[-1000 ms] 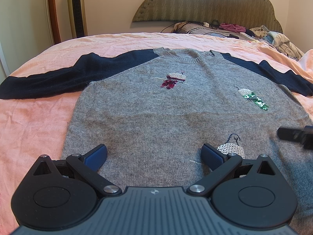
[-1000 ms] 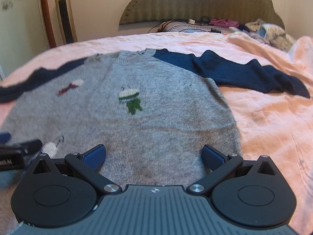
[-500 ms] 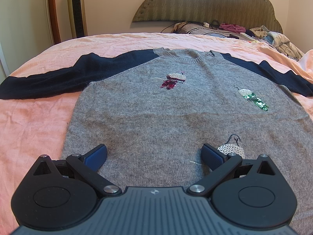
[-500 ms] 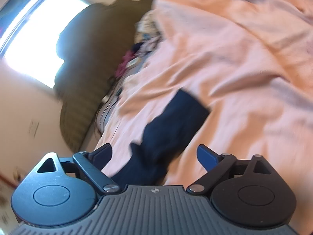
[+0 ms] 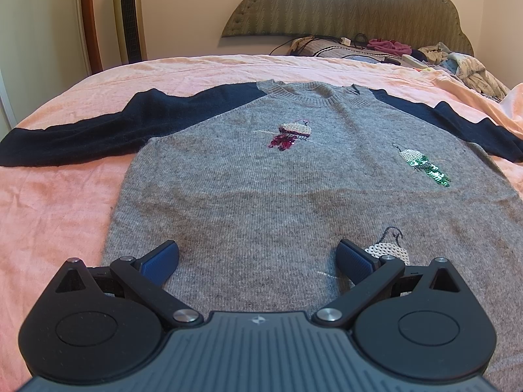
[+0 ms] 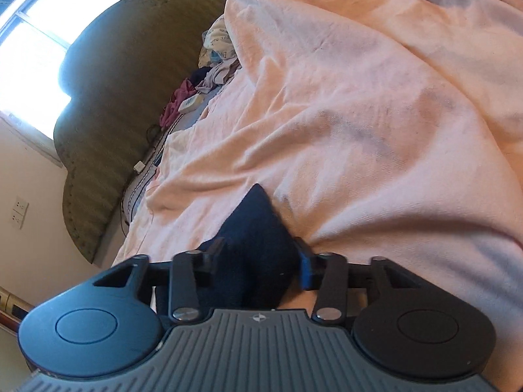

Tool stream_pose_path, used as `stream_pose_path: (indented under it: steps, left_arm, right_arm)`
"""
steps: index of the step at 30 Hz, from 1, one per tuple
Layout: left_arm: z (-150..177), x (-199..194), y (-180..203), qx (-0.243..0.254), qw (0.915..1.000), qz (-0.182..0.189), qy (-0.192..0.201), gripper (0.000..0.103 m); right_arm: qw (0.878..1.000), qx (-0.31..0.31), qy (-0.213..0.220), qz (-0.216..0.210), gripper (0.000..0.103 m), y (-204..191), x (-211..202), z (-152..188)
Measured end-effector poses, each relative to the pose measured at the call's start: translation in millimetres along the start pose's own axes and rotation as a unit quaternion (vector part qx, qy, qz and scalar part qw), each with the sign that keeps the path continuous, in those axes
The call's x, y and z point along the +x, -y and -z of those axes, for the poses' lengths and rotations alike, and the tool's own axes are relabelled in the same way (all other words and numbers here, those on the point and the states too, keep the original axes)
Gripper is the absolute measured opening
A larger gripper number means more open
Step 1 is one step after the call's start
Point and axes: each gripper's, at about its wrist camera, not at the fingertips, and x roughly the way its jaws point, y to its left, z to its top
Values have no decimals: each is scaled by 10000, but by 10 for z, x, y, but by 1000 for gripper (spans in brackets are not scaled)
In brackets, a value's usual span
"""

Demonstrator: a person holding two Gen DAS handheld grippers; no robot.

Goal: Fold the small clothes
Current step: 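Grasp a navy sleeve with the right gripper and fold it across the sweater body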

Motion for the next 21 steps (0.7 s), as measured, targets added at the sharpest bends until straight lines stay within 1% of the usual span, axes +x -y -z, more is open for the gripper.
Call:
stream_pose_path:
  steps: [2,3,5,6,8,9,12,13,16,17,19,21]
  left_arm:
    - [0,0,0,1,10000,-1,0,103]
    - [0,-1,0,1,10000,-1,0,103]
    - [0,-1,1,-1,10000,1,0,103]
    - [-4,5,0,-6,10000,5,1,103]
    - [-10,2,-2,-16,10000,12,4,103]
    - [-13,1,-2,-19,10000,13,4,103]
    - [-14,0,-1,-19,10000,14,5,103]
    - [-14,0,0,-18,10000,14,4,103]
    - [-14,0,0,-18,10000,15,5,103]
    - [-13,0,-2,-19,10000,14,4,103]
    - [-16,1,-4,-26,10000,21,7,103]
    - [-21,4,-2,-31,10000,29,10,103]
  right_arm:
    - [9999,24,102,-17,14,19,-46,11]
    - [9998,-53,197,-14,14,-26,-99,37]
    - [9992,-201,284,-176,14,-171,-208,88]
    - [9985,-336,310,-294,14,-282,-259,120]
    - [9946,-721,307,-676,14,-614,-381,252]
    - [9908,-929,224,-953,14,-821,-445,370]
    - [9746,-1426,-297,-1699,14,-1348,-492,816]
    - [9659,-1586,-541,-1974,14,-1548,-485,1035]
    - [9426,-1917,-1205,-2454,14,-1967,-361,1633]
    - [9362,-2052,-1368,-2506,14,-2066,-291,1841]
    - [9284,-2261,-1689,-2415,15,-2213,-151,2264]
    - [9252,-2329,-2017,-2215,20,-2229,6,2523]
